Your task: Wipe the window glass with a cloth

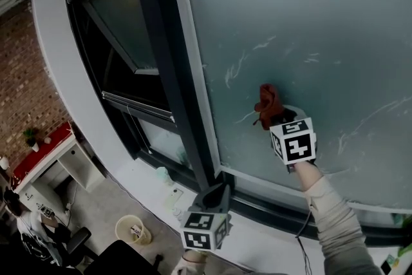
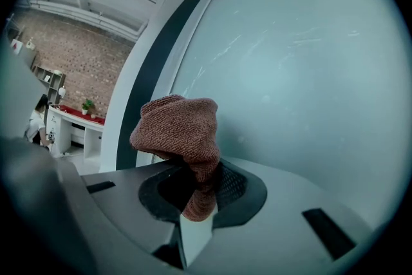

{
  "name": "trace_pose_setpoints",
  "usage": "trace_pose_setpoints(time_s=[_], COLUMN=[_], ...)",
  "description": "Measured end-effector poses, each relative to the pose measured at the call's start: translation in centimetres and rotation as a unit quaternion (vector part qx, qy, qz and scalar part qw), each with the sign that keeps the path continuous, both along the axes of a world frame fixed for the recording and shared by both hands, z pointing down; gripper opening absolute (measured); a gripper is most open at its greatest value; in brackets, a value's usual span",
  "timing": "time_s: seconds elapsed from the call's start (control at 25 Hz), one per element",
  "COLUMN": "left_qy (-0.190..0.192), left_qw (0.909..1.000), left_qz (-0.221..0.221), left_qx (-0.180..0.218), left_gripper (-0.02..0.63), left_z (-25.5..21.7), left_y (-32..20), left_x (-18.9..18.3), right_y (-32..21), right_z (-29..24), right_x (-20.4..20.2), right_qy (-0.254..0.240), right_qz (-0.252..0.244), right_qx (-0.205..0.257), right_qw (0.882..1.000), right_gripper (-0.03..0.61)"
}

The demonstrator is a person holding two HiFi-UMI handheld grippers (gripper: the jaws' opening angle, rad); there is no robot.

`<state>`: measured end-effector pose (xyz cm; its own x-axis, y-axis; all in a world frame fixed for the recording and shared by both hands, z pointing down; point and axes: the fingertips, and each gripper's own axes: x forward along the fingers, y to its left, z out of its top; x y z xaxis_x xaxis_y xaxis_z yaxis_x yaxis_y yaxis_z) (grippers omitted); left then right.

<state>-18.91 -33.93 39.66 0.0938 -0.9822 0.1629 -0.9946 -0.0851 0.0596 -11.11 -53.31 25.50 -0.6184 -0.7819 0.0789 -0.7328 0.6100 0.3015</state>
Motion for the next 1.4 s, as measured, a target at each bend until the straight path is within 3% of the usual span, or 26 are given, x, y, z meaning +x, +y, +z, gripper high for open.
trace_pose_setpoints(time_s=[0.48,1.0,1.4], left_qy=[-0.009,-0.005,-0.007], left_qw=[0.9988,0.9904,0.9795], left_qz=[0.048,0.138,0.201], left_qx=[0.005,0.002,0.001], left_gripper=[0.005,0.005,0.005], left_z=[-0.4,-0.3,-0.3], left_y=[-1.7,-3.9,-4.9], left_x=[3.1,10.1,15.3], right_y=[0.1,1.4,2.6], right_z=[0.0,-0.2,0.0], right_x=[5.3,15.4,24.7], right_qy=[-0.005,-0.004,-0.009], right_qz=[0.040,0.116,0.200], right_qx=[-0.002,0.004,0.002], right_qw=[0.999,0.993,0.980], right_gripper=[0.048,0.048,0.048])
